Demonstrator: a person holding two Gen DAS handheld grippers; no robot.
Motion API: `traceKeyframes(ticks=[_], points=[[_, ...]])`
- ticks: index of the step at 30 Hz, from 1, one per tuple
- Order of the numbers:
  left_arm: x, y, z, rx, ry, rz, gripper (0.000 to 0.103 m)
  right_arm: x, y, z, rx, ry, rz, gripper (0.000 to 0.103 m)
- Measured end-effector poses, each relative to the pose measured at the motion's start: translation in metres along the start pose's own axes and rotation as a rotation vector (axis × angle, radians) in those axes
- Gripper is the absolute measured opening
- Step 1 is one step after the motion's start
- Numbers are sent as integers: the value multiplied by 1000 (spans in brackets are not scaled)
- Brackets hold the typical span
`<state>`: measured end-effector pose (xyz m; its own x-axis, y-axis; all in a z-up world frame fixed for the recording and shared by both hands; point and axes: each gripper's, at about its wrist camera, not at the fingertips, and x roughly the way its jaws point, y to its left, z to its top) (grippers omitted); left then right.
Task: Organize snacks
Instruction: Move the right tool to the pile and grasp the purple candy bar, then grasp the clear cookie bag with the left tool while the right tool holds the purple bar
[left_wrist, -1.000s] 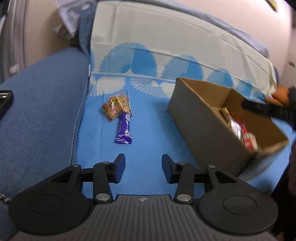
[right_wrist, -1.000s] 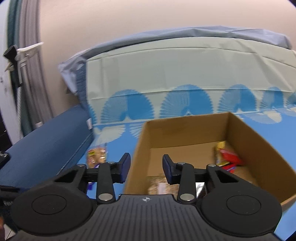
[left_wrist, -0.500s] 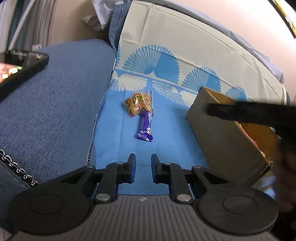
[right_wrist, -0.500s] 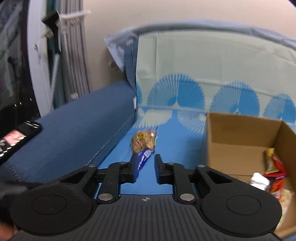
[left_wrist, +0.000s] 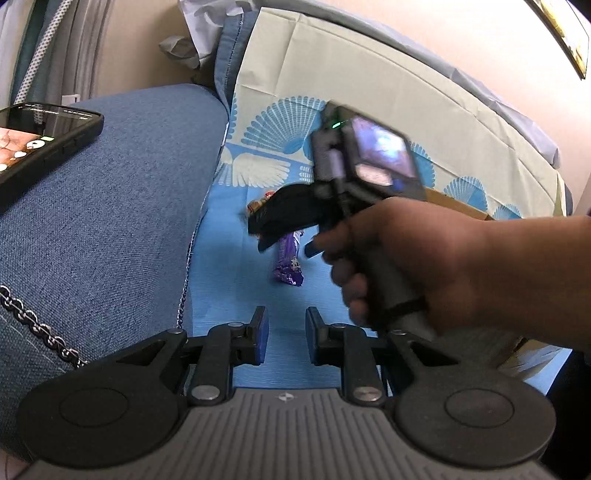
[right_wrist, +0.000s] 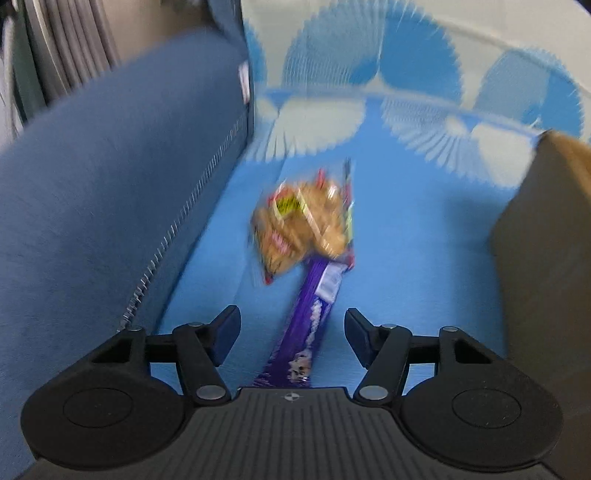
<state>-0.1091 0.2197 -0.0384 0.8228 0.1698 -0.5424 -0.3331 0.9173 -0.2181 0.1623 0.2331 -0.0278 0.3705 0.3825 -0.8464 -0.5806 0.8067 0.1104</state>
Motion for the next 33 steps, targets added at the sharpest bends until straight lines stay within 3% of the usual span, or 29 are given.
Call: traceKeyframes(ticks=[1, 2, 5, 14, 17, 21, 24, 27, 33], points=[[0, 0, 0, 1, 1, -2, 26, 4, 3, -1, -13, 17, -7, 52], [0, 0, 0, 2, 2, -5, 27, 8, 4, -2, -26, 37, -18, 27], [0, 1, 0, 1, 2, -10, 27, 4, -3, -10, -20, 32, -37, 16], [-4, 1, 0, 10, 6, -13, 27, -63, -31, -70, -62, 29, 0, 15], [-4, 0, -1, 17, 9, -13, 27, -86, -39, -95, -60, 84, 52, 15], [-4, -2, -1, 20, 15, -2, 29, -119, -45, -125, -86, 91, 110, 15], [0, -5, 0, 23, 29, 15, 32, -125, -50, -141, -70, 82, 137, 16], [6, -6, 1, 22, 55, 18, 40, -116, -50, -160, -88, 75, 98, 21], [13, -5, 5, 6, 91, -6, 51, -116, -47, -162, -133, 44, 120, 24]])
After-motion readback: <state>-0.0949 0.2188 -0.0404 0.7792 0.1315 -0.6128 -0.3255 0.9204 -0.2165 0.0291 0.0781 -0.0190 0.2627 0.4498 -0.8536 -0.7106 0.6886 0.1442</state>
